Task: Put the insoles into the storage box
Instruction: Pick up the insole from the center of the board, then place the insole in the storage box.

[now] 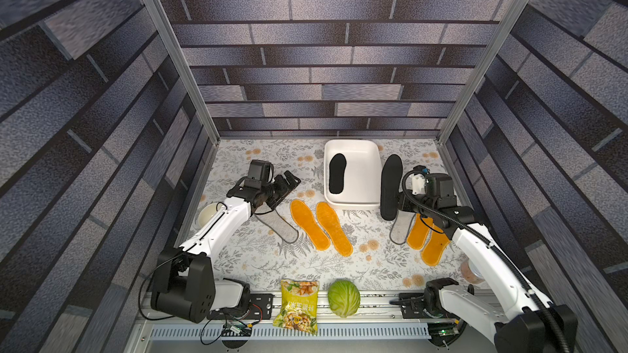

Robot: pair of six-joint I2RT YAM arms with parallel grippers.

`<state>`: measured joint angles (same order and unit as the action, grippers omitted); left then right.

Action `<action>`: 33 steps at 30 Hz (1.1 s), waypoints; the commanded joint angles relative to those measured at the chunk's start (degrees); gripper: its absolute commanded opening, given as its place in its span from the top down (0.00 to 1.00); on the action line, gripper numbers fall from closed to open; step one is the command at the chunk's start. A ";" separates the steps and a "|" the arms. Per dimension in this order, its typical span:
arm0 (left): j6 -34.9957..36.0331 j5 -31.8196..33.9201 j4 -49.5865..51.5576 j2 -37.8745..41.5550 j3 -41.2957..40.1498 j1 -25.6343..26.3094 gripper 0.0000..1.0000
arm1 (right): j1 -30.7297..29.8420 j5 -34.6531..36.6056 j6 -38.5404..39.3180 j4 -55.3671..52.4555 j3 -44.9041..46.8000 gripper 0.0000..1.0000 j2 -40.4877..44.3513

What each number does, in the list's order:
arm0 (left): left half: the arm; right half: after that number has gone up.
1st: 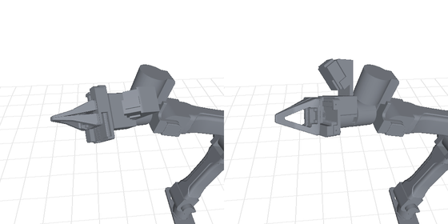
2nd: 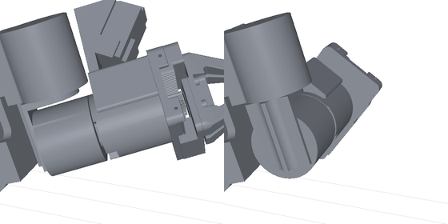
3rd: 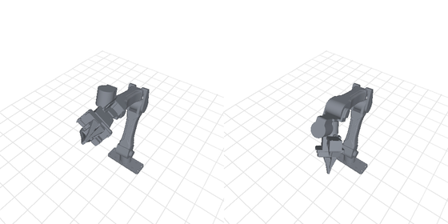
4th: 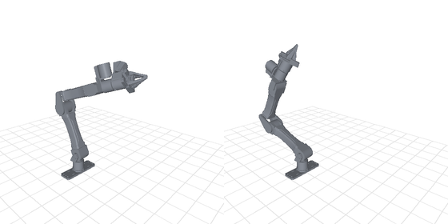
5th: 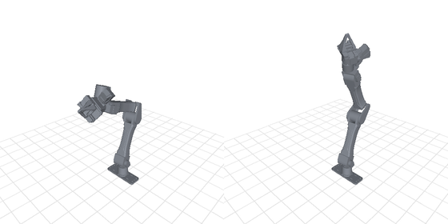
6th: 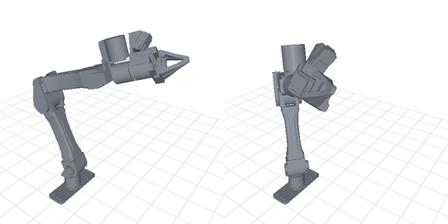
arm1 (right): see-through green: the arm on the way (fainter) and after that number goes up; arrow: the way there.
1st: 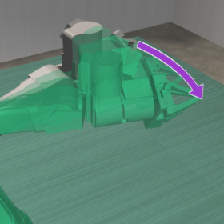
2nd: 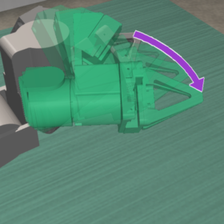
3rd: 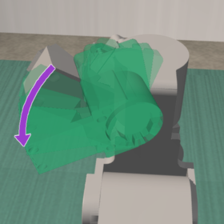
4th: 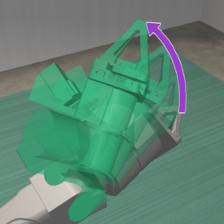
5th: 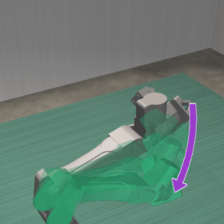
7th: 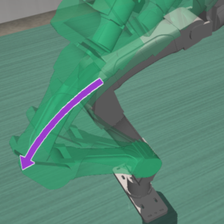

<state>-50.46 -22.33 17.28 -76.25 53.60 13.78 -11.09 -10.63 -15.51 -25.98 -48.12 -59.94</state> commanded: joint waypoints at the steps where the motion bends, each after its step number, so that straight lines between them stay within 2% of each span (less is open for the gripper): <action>1: 0.08 -0.79 -0.11 0.83 -0.96 -0.59 0.00 | 0.28 -3.25 3.04 -4.50 -7.17 1.00 -5.98; 8: 0.00 -0.84 -0.12 1.78 -1.37 -1.13 0.00 | 0.27 -4.80 2.33 -11.24 -25.21 1.00 -20.97; 13: -0.08 -0.78 -0.23 2.07 -1.57 -1.39 0.00 | -0.06 -6.66 1.51 -14.78 -33.26 1.00 -29.05; 20: -0.08 -0.92 -0.16 1.90 -1.57 -1.52 0.00 | -3.87 -4.09 -0.07 -17.34 -38.04 1.00 -36.55; 26: -0.13 -1.32 -0.67 1.72 -1.75 -1.84 0.00 | -5.15 -4.77 -5.19 -14.99 -37.82 1.00 -40.08; 33: 0.23 -1.86 -0.60 2.06 -2.18 -2.53 0.00 | -6.53 -3.09 -7.23 -15.14 -40.22 1.00 -45.22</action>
<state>-50.46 -23.05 17.06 -76.18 52.77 11.88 -17.15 -14.90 -20.60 -40.27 -86.19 -103.24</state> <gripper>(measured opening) 0.997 0.042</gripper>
